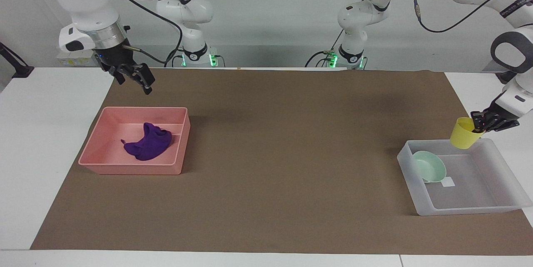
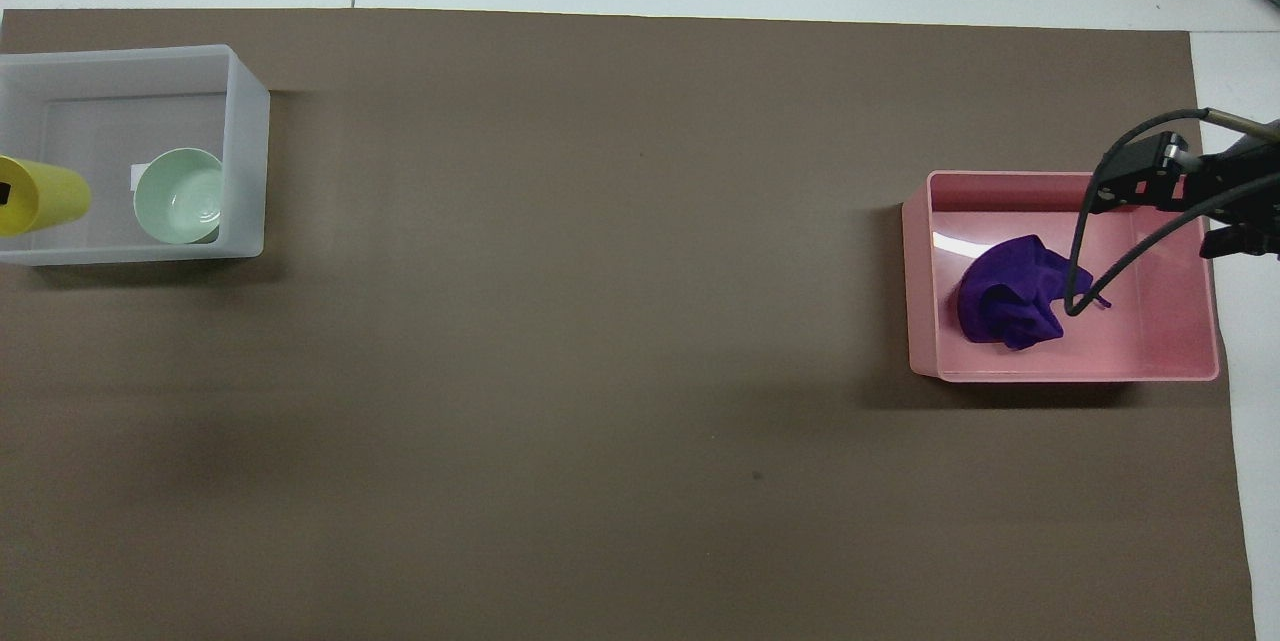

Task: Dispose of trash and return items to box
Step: 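Lower the yellow cup into the clear box with the left gripper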

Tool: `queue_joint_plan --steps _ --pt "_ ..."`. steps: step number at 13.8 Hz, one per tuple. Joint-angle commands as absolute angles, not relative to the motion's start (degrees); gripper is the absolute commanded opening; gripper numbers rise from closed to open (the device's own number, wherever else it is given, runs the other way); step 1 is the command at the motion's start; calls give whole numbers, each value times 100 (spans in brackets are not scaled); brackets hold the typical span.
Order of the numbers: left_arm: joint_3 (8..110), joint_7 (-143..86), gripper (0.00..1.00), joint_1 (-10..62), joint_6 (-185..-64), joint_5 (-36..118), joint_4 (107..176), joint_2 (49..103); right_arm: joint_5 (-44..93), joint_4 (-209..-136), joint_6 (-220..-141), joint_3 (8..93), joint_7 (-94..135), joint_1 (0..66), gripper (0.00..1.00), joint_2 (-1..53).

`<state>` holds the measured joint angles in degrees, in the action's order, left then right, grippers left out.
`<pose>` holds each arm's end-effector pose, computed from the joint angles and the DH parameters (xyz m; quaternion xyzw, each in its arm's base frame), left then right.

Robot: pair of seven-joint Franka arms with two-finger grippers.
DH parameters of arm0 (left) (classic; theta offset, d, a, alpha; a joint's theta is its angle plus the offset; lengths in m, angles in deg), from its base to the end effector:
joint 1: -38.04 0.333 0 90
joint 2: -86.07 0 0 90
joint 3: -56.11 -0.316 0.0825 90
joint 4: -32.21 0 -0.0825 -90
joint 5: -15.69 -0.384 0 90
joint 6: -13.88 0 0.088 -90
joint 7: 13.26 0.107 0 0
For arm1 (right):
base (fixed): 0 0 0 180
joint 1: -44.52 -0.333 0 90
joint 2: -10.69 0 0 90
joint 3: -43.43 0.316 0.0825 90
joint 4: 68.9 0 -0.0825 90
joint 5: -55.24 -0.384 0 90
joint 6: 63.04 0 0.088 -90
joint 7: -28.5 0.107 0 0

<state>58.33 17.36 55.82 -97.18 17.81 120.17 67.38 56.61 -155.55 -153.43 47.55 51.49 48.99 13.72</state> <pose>0.6423 0.1795 0.4752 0.9913 -0.1237 0.0448 0.0066 0.5719 -0.0072 0.6230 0.9792 -0.2023 0.0081 0.0086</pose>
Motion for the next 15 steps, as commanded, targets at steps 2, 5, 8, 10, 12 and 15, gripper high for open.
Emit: queue_joint_plan --steps 2,5,8,10,12,15 --pt "5883 2110 0 5553 -9905 1921 11887 6551 5620 -15503 -15260 4791 5065 4961 100 1377" --pt "5883 2084 0 5290 -10509 1921 11861 5964 5620 -15503 -15260 4791 5065 4961 100 1377" --pt "5883 2303 0 5298 -10951 1877 11896 5689 5620 -15503 -15260 4791 5065 4961 100 1377" --pt "5892 2313 0 5228 -10978 1912 11896 5672 5620 -15503 -15260 4791 5065 4961 100 1377" --pt "5892 2313 0 5192 -10987 1938 11905 5593 5620 -15503 -15260 4791 5065 4961 100 1377" --pt "5901 2304 0 5192 -10890 1947 11896 5584 5620 -15503 -15260 4791 5065 4961 100 1377"
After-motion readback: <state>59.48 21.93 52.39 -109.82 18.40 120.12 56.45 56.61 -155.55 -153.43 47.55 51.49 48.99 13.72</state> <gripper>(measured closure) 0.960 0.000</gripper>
